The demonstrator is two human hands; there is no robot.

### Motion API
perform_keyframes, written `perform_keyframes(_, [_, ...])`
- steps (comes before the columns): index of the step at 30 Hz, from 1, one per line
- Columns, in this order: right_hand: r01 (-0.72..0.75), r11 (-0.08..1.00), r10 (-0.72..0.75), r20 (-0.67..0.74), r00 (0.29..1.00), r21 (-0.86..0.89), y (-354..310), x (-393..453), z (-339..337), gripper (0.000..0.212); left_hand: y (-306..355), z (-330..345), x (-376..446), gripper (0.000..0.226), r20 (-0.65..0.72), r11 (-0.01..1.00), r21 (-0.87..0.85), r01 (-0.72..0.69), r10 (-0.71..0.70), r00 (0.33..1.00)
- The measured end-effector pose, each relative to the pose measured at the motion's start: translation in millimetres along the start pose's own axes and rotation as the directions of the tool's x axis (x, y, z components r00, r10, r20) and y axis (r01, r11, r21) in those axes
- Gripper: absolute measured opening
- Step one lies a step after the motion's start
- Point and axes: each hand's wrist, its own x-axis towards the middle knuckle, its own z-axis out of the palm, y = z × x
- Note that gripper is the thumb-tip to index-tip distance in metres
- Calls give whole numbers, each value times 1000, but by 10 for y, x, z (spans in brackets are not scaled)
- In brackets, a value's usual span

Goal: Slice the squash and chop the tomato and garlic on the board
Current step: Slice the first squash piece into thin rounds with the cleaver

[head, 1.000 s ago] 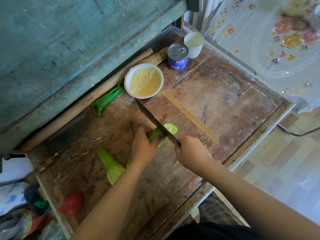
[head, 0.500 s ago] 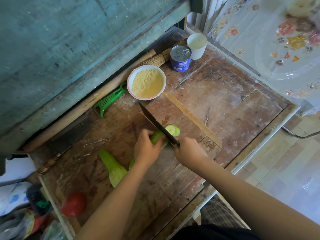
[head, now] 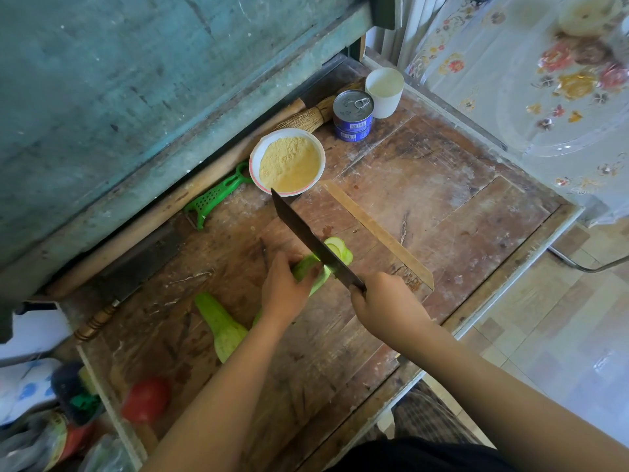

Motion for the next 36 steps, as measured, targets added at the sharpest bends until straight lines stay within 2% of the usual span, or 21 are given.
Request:
perform_keyframes(9, [-20,1000,20,14,1000,-4,-20,-13,0,29,-4,0,-7,38,8,1000,-8,4,-4,1000])
perform_keyframes(16, [-61,998,61,46,997,-6,-57,62,24,28,16,-12,-4,46,28,999,15,29,-29,999])
perform_keyframes(29, [-115,993,115,54,992,-12,-92,248,150,29,49,-47,6,36,49,1000,-26,12,-11,999])
perform_keyframes(36, [-141,990,140,72,988,8,-34,337,227,25,27,-32,27,37,38,999,28,30,-32,999])
